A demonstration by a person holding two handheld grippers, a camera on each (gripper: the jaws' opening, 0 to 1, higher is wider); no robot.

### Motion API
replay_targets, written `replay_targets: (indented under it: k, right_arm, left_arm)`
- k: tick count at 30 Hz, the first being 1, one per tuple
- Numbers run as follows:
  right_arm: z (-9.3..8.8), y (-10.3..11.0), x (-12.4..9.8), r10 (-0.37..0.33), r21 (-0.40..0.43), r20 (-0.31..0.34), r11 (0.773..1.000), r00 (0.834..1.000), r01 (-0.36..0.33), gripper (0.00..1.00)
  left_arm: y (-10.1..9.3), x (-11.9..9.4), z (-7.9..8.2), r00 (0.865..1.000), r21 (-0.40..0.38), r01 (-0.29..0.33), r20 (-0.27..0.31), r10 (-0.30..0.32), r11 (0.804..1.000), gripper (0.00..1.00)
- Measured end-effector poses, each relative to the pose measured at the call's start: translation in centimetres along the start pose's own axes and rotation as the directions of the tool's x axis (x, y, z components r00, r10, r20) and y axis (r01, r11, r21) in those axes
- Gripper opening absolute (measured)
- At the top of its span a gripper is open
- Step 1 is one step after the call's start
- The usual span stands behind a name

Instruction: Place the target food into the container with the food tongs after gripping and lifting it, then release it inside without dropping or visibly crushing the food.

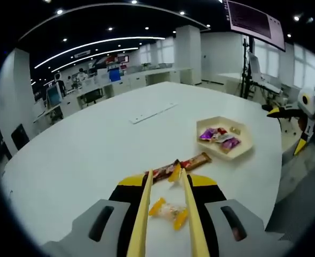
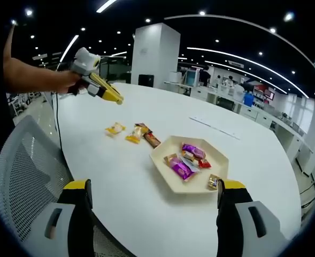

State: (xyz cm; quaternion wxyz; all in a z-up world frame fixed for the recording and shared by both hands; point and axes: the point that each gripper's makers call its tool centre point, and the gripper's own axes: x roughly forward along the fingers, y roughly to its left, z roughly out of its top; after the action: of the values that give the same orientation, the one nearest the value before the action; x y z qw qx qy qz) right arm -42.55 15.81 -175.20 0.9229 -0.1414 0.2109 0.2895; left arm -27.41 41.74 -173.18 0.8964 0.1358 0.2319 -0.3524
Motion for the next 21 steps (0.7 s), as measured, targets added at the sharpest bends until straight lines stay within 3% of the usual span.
replay_targets:
  k: [10, 13, 18, 21]
  right_arm:
    - [0.3, -0.2, -0.1, -0.010, 0.010, 0.015, 1.000, 1.000, 0.009, 0.96]
    - [0.3, -0.1, -0.1, -0.009, 0.000, 0.012, 1.000, 1.000, 0.009, 0.96]
    - [0.4, -0.2, -0.2, -0.013, 0.002, 0.017, 1.000, 1.000, 0.013, 0.96]
    - [0.3, -0.3, -0.2, -0.013, 0.006, 0.015, 1.000, 1.000, 0.013, 0.95]
  left_arm:
    - [-0.7, 1.0, -2.9, 0.997, -0.003, -0.009, -0.072, 0.009, 1.000, 0.26]
    - [-0.3, 1.2, -3.3, 0.995, 0.005, -0.053, -0.083, 0.053, 0.999, 0.26]
    - [-1.6, 1.8, -4.3, 0.992, 0.050, -0.043, -0.118, 0.048, 0.998, 0.26]
    - [-1.5, 2.1, -4.5, 0.990, 0.035, -0.057, -0.126, 0.061, 0.998, 0.26]
